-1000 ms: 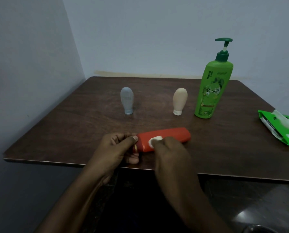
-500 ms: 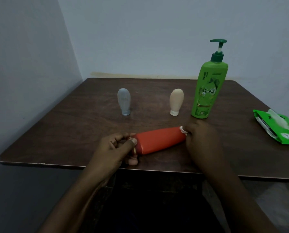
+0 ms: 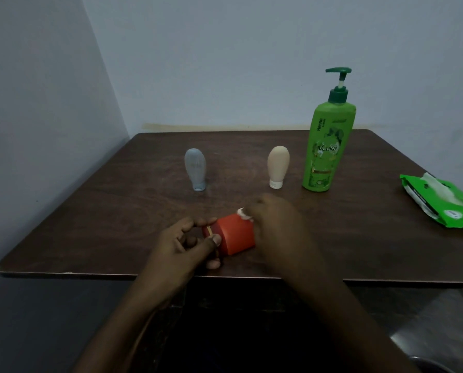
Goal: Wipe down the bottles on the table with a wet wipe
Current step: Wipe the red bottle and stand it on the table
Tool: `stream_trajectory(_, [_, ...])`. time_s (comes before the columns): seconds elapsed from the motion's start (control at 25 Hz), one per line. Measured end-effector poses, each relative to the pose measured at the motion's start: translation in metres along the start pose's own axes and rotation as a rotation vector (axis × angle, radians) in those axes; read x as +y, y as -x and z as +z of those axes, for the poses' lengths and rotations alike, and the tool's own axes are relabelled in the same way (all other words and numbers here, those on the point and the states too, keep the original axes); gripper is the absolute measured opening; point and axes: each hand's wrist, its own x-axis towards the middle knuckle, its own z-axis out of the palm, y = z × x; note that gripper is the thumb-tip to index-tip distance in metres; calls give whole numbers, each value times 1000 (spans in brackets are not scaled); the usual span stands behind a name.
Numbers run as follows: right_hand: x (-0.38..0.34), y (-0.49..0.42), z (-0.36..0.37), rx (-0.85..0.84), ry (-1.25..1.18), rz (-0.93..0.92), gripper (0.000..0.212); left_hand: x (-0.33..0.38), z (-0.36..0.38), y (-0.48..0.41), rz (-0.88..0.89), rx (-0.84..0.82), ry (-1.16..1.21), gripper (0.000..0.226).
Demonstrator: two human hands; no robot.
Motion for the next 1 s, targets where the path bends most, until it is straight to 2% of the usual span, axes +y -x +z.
stream_trajectory(0.16, [36,-16,-17,14,118,317,28,-2,-2,-2,7,-23,11,28])
stream_trajectory(0.24, [25,-18,-14,85,164,247,21,-1,-1,-2,27,-25,15,30])
stream_trajectory(0.28, [16,-15,-11,112,120,166,25,-2,0,-2,34,-25,14,31])
stream_trajectory(0.36, [-13,-5,-6,32,-10,-25,28,-4,0,-2,49,-24,18,31])
stream_trajectory(0.44, [-39,11,-6,-30,-112,-127,28,-4,-1,-2,51,-37,43,29])
stream_trajectory(0.68, [-7,-3,0,141,-25,-22,28,-1,-2,-3,49,-23,41,37])
stream_trajectory(0.8, [-16,-3,0,65,-33,-115,32,0,2,-3,69,1,53,36])
stream_trajectory(0.92, [-30,3,-1,1,-17,-205,26,-2,2,-3,86,6,37,38])
stream_trajectory(1.0, [-29,12,-3,37,13,-220,25,-3,1,-3,95,1,25,38])
